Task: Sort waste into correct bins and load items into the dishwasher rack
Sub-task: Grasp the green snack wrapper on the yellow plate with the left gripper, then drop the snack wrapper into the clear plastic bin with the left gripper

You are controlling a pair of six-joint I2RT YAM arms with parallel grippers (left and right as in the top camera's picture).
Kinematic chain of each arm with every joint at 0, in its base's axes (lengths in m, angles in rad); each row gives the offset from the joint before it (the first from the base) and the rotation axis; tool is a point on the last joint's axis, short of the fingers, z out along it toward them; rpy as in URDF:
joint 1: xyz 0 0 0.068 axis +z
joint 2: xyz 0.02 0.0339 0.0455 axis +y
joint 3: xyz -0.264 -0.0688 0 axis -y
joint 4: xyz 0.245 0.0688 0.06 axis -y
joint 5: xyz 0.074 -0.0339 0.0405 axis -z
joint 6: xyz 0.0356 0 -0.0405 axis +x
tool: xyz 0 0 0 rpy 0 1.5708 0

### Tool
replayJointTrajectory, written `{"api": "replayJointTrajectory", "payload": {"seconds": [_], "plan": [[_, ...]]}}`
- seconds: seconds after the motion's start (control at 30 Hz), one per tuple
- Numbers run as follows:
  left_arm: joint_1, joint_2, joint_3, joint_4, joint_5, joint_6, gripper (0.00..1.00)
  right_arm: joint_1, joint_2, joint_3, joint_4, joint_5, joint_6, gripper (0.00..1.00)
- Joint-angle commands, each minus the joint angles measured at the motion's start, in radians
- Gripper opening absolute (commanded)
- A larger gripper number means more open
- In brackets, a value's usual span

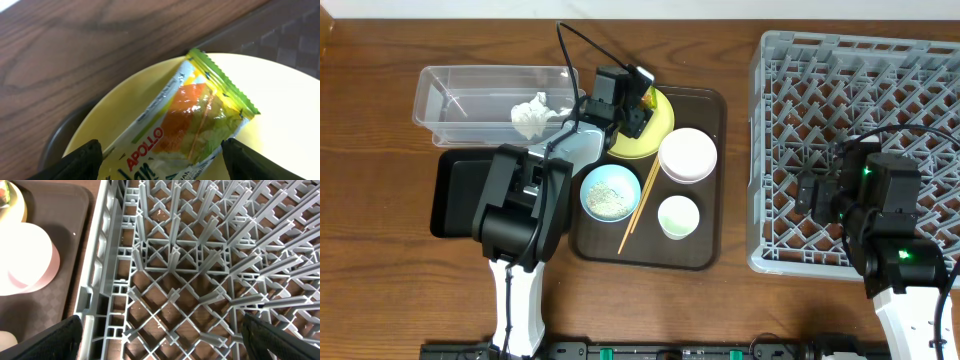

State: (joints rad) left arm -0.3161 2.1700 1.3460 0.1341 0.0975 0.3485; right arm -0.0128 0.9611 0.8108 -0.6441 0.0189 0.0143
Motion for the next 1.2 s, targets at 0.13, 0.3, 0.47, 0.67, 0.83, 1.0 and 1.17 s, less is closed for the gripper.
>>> {"api": "replayJointTrajectory", "payload": {"seconds": [0.13,0.3,0.47,0.67,0.83,1.0,1.17], "plan": [[0.001,0.016,0.003,-0.079,-0.014,0.016,0.72,-0.01,0.0,0.023,-0.002,0.007,0.007,0.99],[-0.003,0.015,0.003,-0.2,-0.011,0.013,0.54,-0.01,0.0,0.023,-0.003,0.007,0.007,0.99],[-0.004,-0.002,0.003,-0.262,-0.011,0.012,0.24,-0.01,0.0,0.023,-0.003,0.007,0.007,0.99],[-0.004,-0.082,0.003,-0.293,-0.011,-0.098,0.06,-0.01,0.0,0.023,-0.004,0.007,0.007,0.99],[-0.004,-0.212,0.003,-0.361,-0.011,-0.19,0.06,-0.01,0.0,0.023,-0.003,0.007,0.007,0.99],[0.0,-0.373,0.003,-0.452,-0.012,-0.217,0.06,-0.01,0.0,0.023,-0.003,0.007,0.007,0.99],[0.045,-0.502,0.003,-0.516,-0.031,-0.259,0.06,-0.01,0.0,0.023,-0.003,0.007,0.007,0.99]]}}
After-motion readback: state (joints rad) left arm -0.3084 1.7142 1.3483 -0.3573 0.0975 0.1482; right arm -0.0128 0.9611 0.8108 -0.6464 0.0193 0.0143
